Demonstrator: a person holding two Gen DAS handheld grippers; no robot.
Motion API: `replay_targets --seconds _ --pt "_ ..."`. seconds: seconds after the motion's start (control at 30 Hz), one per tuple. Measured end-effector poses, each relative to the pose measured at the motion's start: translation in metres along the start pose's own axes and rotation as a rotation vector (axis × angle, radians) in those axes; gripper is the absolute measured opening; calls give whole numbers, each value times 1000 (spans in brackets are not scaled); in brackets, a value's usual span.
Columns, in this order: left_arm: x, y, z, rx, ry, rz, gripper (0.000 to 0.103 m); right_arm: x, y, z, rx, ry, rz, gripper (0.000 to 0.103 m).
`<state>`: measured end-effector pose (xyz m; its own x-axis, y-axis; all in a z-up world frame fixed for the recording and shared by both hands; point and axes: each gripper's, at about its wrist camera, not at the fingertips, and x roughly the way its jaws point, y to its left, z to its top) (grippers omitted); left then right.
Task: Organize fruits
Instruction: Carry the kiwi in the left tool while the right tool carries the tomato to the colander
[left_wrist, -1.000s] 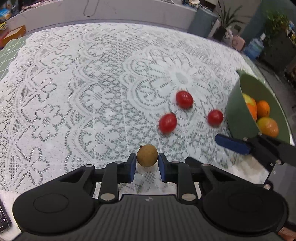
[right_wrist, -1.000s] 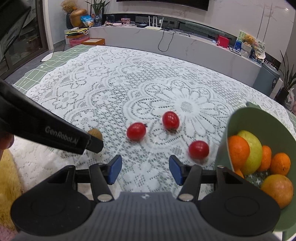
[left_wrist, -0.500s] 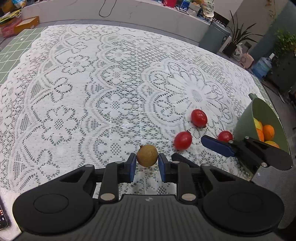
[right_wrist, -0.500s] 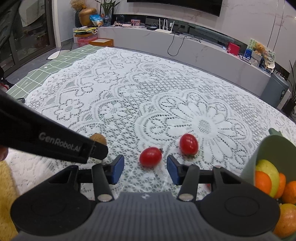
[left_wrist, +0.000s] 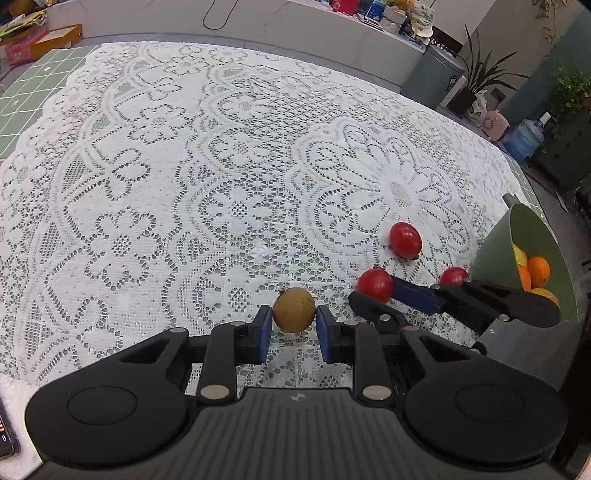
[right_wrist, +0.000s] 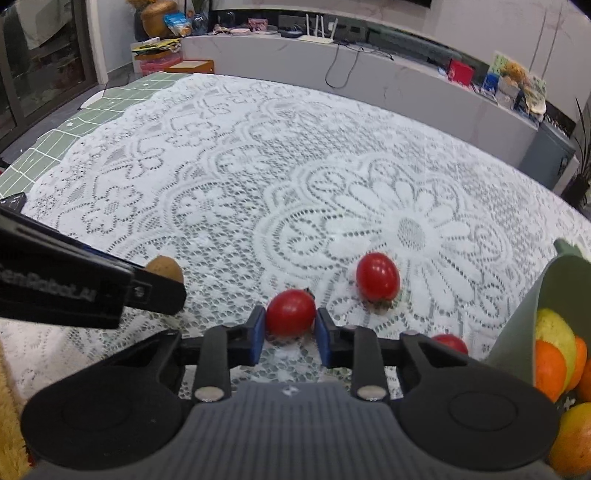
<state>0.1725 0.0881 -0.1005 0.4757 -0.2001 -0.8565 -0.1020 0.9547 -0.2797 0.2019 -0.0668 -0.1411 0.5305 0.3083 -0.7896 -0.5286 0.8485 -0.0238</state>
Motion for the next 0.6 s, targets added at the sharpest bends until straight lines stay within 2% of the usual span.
replay_targets --seconds 0.23,0.6 --pt "-5 -3 0 2 -13 -8 28 -8 2 1 0 -14 -4 25" --pt "-28 -23 -1 35 -57 -36 28 -57 -5 -6 10 -84 -18 25"
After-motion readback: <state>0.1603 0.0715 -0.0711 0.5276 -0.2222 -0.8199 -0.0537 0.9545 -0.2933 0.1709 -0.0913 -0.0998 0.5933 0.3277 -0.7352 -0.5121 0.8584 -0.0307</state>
